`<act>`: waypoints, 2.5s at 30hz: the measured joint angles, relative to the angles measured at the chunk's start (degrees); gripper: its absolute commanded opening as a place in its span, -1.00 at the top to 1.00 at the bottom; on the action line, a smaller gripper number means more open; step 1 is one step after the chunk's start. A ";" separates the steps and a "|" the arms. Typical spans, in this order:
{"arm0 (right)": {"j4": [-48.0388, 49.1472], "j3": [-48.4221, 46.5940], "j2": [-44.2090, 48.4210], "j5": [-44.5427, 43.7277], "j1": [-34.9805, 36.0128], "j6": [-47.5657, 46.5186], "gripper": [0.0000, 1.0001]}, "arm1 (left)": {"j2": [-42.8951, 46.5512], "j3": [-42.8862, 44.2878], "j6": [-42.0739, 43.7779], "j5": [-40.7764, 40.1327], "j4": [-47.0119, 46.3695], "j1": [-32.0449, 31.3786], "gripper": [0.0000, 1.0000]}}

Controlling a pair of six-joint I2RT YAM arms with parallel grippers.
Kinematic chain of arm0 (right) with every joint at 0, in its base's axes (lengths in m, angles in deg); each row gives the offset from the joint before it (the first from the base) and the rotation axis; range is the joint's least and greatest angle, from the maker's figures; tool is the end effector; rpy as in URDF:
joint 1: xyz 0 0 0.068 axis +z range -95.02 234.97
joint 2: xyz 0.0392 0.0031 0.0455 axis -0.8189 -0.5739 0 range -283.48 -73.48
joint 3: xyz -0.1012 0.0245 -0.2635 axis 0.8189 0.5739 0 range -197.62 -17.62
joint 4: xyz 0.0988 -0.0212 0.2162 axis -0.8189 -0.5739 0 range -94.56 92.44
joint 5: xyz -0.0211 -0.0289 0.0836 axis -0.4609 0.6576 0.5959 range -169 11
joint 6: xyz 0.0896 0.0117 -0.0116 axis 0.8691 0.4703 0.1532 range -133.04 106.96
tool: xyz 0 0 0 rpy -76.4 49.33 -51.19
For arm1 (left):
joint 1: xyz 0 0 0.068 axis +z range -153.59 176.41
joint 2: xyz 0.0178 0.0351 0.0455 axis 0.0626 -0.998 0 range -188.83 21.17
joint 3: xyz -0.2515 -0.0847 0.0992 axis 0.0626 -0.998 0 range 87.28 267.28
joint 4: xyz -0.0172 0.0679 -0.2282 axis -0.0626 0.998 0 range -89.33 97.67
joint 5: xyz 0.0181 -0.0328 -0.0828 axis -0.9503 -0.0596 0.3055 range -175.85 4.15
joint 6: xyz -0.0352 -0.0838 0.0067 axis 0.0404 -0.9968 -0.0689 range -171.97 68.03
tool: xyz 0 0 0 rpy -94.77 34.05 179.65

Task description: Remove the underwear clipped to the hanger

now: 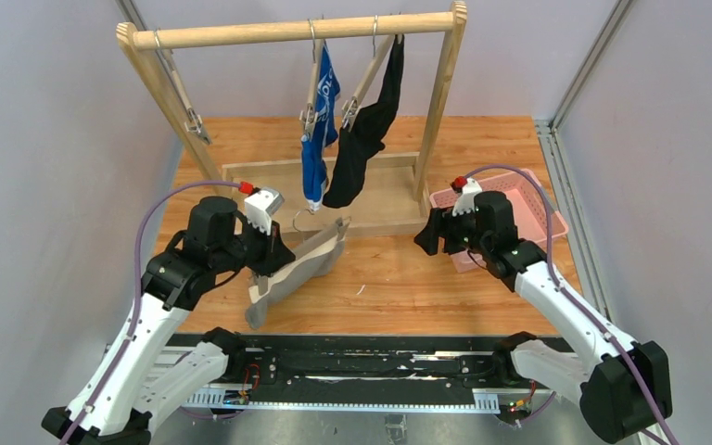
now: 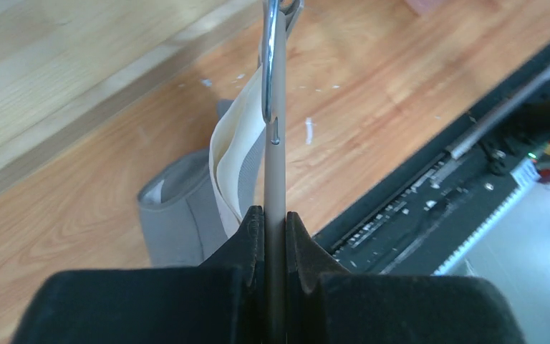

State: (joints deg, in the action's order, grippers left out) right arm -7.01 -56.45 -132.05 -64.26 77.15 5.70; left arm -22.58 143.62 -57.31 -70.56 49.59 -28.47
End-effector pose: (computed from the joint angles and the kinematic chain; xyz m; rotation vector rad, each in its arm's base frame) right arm 0.2126 0.1090 0.2555 -0.2255 2.1268 0.6958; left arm 0.1240 -0.0811 0.3197 0.5292 2.1781 -0.5846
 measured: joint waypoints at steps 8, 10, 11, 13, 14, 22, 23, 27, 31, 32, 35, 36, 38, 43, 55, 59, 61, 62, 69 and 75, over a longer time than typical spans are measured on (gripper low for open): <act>7.91 -3.69 0.92 25.20 0.00 -3.37 -0.47 | 1.77 0.02 1.70 16.02 -1.70 0.00 0.99; 9.66 -5.42 1.01 30.64 0.00 -3.93 -0.50 | 1.70 0.31 1.88 19.54 -3.13 0.00 1.00; 10.32 -6.34 1.05 32.92 0.00 -4.13 -0.50 | 1.53 0.72 1.90 21.20 -4.04 0.00 1.00; 12.07 -8.04 1.29 37.40 0.00 -4.35 -0.51 | 0.90 1.62 2.08 24.26 -5.90 0.00 1.00; 13.55 -8.74 1.51 40.17 0.00 -4.39 -0.52 | 0.52 1.97 2.12 25.59 -6.86 0.00 1.00; 19.61 -10.54 1.90 51.34 0.09 -4.26 -0.53 | -2.40 2.32 0.98 32.30 -13.84 0.00 0.99; 20.26 -10.54 1.60 52.24 0.09 -3.93 -0.53 | -2.67 2.32 0.74 32.61 -14.47 0.00 0.99; 22.34 -10.54 -0.17 54.47 0.35 -2.49 -0.45 | -2.86 2.29 -0.55 33.62 -16.87 0.00 0.99; 23.80 -10.54 -1.68 55.41 1.16 -1.36 -0.18 | -2.86 2.12 -2.47 34.67 -20.35 0.00 0.99; 24.17 -10.54 -1.97 55.58 1.44 -0.98 -0.07 | -2.91 2.08 -2.84 34.82 -21.00 0.00 0.99; 24.94 -10.54 -2.60 55.76 2.27 -0.33 0.11 | -3.02 1.99 -3.61 34.97 -22.27 0.00 1.00; 25.07 -10.54 -2.75 55.80 2.51 -0.31 0.00 | -3.02 1.90 -3.78 34.97 -22.51 0.00 0.99; 25.20 -10.54 -2.99 55.76 2.95 0.11 -0.24 | -3.08 1.79 -3.96 34.99 -22.67 0.00 1.00; 25.11 -10.99 -3.06 55.28 2.95 0.63 -0.42 | -3.30 1.77 -3.89 34.86 -22.53 0.00 1.00; 25.16 -11.45 -2.16 53.07 2.97 0.22 0.92 | -3.28 1.16 -3.72 34.62 -22.05 0.00 0.99; 23.71 -12.07 -2.08 53.46 2.95 0.48 0.99 | -2.89 1.09 -2.93 35.58 -21.33 0.00 1.00; 23.08 -12.48 -1.97 53.55 2.97 0.09 0.99 | -2.84 1.09 -2.62 35.65 -21.40 0.00 1.00; 22.67 -12.57 -1.81 53.53 2.97 -0.24 0.93 | -2.86 1.09 -2.58 35.69 -21.42 0.00 1.00; 19.37 -12.79 -0.15 48.85 3.34 -2.32 -0.49 | -3.13 1.09 -2.60 34.97 -21.81 -0.04 1.00; 15.45 -13.14 3.56 38.16 3.34 -3.85 -0.52 | -3.78 1.20 -2.82 33.66 -21.90 -0.04 1.00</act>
State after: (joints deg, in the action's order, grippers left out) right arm 8.44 -69.58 -128.49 -26.09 80.49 1.85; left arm -26.36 144.82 -60.13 -36.90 27.69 -28.52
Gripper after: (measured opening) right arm 0.754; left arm 0.078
